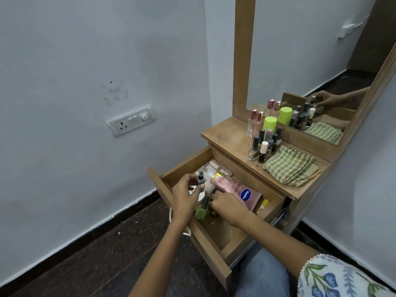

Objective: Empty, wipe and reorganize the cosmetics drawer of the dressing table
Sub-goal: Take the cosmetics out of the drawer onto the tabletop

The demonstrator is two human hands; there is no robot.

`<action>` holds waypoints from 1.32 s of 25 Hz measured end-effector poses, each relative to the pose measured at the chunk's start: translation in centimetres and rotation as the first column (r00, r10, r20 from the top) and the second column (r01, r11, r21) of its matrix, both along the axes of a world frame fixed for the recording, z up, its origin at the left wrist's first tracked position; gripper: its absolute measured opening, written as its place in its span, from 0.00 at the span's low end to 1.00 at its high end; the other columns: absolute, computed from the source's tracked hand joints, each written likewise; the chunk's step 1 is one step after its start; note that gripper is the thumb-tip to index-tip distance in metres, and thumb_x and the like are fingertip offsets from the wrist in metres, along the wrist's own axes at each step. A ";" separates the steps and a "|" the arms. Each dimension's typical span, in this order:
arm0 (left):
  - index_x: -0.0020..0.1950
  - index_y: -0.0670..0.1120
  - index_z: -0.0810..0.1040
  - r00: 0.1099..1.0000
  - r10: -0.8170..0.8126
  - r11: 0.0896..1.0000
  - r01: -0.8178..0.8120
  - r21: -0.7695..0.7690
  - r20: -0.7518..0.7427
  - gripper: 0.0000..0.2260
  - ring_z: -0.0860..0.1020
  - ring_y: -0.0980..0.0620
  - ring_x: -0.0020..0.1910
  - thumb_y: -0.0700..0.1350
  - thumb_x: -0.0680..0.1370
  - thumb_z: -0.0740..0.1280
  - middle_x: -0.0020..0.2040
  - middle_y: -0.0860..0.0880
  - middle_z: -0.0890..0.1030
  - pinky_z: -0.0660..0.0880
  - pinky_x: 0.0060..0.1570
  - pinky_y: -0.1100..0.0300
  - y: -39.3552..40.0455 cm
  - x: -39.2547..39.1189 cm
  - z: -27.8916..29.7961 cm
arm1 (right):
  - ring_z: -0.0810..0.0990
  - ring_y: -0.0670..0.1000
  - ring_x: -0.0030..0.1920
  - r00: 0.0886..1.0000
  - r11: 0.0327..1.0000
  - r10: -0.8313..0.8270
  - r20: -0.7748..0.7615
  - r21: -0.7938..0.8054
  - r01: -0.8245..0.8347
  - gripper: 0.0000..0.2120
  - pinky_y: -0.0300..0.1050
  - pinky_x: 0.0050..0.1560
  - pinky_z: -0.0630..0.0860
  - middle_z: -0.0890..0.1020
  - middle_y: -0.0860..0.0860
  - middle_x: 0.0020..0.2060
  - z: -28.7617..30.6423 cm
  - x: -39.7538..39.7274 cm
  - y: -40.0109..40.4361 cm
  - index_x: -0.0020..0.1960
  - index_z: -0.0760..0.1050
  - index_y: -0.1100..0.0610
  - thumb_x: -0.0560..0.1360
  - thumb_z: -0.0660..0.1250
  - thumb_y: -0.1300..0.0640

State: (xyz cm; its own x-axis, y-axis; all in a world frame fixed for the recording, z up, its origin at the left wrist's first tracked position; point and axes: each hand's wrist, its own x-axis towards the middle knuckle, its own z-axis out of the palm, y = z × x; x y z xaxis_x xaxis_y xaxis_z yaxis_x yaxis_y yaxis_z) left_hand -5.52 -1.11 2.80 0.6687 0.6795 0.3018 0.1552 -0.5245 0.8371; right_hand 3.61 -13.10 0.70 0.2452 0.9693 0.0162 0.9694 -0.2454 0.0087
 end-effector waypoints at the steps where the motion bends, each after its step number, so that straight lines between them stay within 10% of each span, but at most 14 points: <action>1: 0.51 0.50 0.79 1.000 -0.001 1.000 0.001 -0.012 0.008 0.10 0.80 0.57 0.46 0.44 0.72 0.74 0.47 0.56 0.82 0.80 0.47 0.50 0.1 0.0 -0.2 | 0.78 0.53 0.56 0.998 0.999 -0.027 -0.053 0.031 0.029 0.11 0.45 0.53 0.77 0.79 0.54 0.55 -0.1 0.2 -0.2 0.56 0.78 0.56 0.75 0.67 0.63; 6: 0.49 0.51 0.81 0.998 -0.024 0.996 0.029 -0.079 0.059 0.09 0.82 0.58 0.45 0.44 0.70 0.75 0.45 0.56 0.83 0.80 0.47 0.51 0.1 0.1 0.6 | 0.81 0.47 0.51 0.693 0.789 -0.176 -0.699 0.320 0.524 0.17 0.42 0.50 0.81 0.82 0.49 0.51 1.8 1.3 -3.2 0.57 0.78 0.56 0.69 0.75 0.61; 9: 0.47 0.51 0.81 0.989 -0.105 0.989 0.114 -0.094 0.102 0.10 0.81 0.60 0.44 0.41 0.69 0.76 0.44 0.56 0.83 0.80 0.46 0.57 -0.7 2.3 3.2 | 0.83 0.45 0.48 0.552 0.626 -0.058 -0.832 0.401 0.669 0.17 0.39 0.44 0.81 0.82 0.49 0.50 4.0 1.8 -5.6 0.57 0.76 0.56 0.70 0.73 0.65; 33: 0.59 0.45 0.80 0.973 -0.184 0.975 0.198 -0.098 0.139 0.16 0.81 0.57 0.52 0.42 0.72 0.73 0.54 0.48 0.84 0.79 0.54 0.57 -3.4 13.2 4.5 | 0.83 0.39 0.45 0.591 0.433 0.004 -0.807 0.534 0.726 0.15 0.35 0.42 0.80 0.83 0.44 0.46 7.5 3.6 -9.8 0.55 0.76 0.55 0.71 0.74 0.63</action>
State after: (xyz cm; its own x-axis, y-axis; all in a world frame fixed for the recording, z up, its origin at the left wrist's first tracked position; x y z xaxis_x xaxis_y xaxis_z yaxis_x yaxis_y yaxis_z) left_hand 7.71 -4.51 7.34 0.7499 0.5770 0.3236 -0.0514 -0.4368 0.8981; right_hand 7.23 -22.95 8.16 0.8545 0.4060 0.3239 0.3977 -0.1102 -0.9109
